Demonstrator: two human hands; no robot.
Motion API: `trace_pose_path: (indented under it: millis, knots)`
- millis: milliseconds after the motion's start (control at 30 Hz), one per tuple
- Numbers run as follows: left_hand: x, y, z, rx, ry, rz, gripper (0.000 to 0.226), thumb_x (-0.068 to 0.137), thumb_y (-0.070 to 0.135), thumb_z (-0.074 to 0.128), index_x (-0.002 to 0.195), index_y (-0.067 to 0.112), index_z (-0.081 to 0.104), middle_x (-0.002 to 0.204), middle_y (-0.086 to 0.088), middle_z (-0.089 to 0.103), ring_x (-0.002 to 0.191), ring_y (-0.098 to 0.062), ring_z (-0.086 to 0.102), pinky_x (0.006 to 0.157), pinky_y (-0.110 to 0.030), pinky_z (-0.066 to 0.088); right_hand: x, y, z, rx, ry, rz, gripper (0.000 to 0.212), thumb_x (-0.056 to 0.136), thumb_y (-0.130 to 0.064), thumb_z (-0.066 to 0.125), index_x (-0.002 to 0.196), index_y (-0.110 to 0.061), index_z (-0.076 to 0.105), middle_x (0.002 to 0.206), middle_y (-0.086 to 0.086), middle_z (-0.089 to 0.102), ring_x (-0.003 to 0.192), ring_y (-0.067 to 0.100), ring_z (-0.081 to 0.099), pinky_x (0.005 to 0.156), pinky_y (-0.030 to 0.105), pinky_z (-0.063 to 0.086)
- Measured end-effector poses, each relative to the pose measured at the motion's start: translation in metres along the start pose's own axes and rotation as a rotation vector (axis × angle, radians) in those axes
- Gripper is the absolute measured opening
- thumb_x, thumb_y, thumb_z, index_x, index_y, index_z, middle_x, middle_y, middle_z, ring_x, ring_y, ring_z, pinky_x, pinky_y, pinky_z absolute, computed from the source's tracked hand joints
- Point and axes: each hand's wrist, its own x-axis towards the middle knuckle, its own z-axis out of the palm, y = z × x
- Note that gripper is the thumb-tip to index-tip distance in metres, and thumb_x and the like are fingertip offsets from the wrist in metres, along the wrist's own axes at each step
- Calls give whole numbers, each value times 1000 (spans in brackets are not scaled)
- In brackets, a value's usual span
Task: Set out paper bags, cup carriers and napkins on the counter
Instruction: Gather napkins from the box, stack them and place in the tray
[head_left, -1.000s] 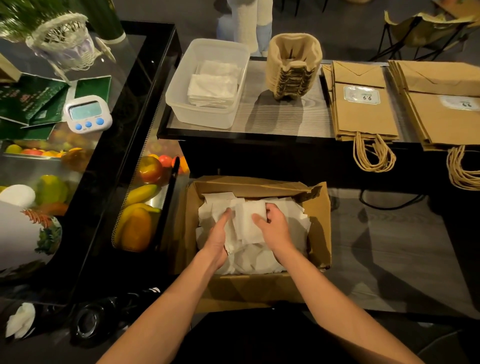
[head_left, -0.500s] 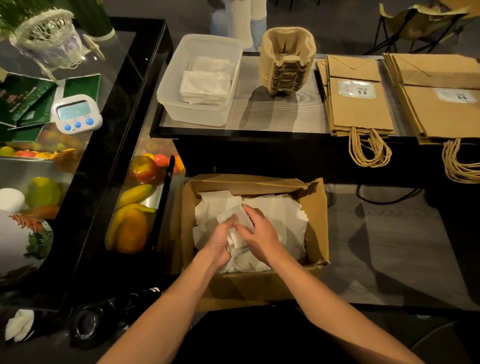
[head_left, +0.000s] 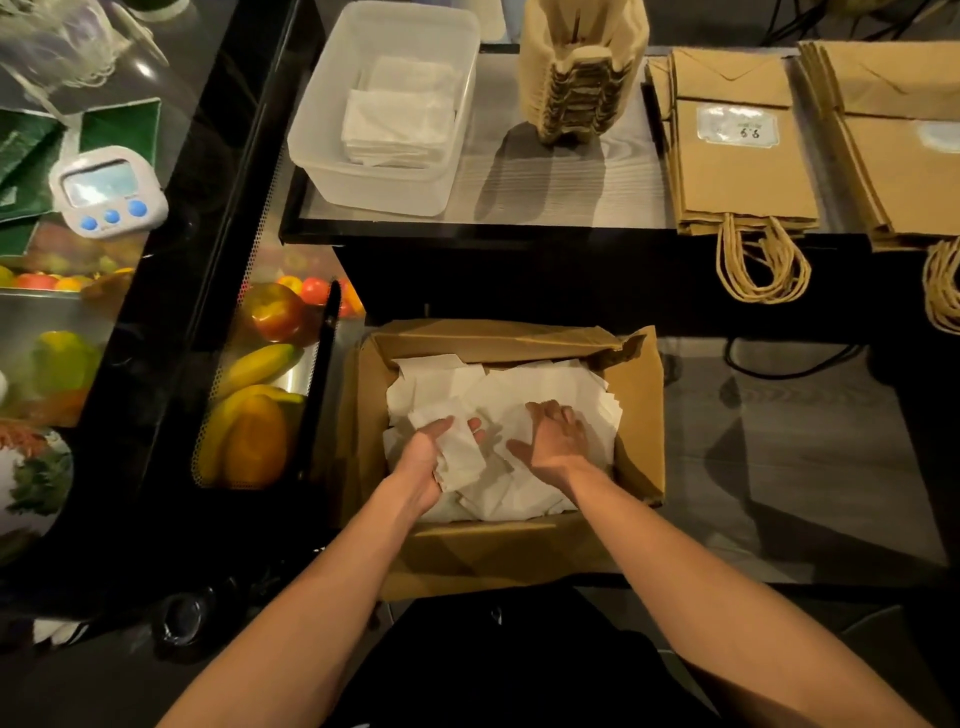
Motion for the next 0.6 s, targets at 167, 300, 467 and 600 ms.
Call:
trace_pose_path:
  millis: [167, 300, 467, 600]
  knots:
    - [3, 1, -7, 16, 42, 5, 21, 100, 23, 59, 113, 11, 70, 98, -12, 79, 98, -30, 70, 89, -46, 56, 11, -8, 6, -49, 14, -24, 83, 86, -69, 62, 150, -22, 37, 152, 11, 37, 143, 34, 31, 119, 46, 24]
    - [2, 2, -9, 14, 60, -10, 24, 100, 24, 60, 116, 8, 70, 97, -13, 78, 97, -30, 70, 82, -43, 57, 12, -6, 16, -156, 53, -159, 109, 76, -70, 71, 159, -25, 16, 163, 11, 14, 149, 33, 15, 121, 44, 15]
    - [4, 4, -10, 12, 73, -9, 27, 100, 24, 60, 122, 8, 68, 103, -13, 77, 94, -29, 72, 83, -42, 58, 21, -14, 17, -219, 13, -286, 88, 91, -48, 67, 160, -24, 18, 165, 7, 21, 151, 30, 22, 122, 44, 20]
    - [3, 8, -11, 9, 69, -10, 30, 100, 24, 60, 124, 8, 68, 100, -12, 77, 87, -26, 73, 74, -38, 56, 24, -22, 8, -300, 139, -284, 36, 101, -17, 49, 136, -17, 56, 136, 6, 59, 123, 26, 54, 103, 36, 40]
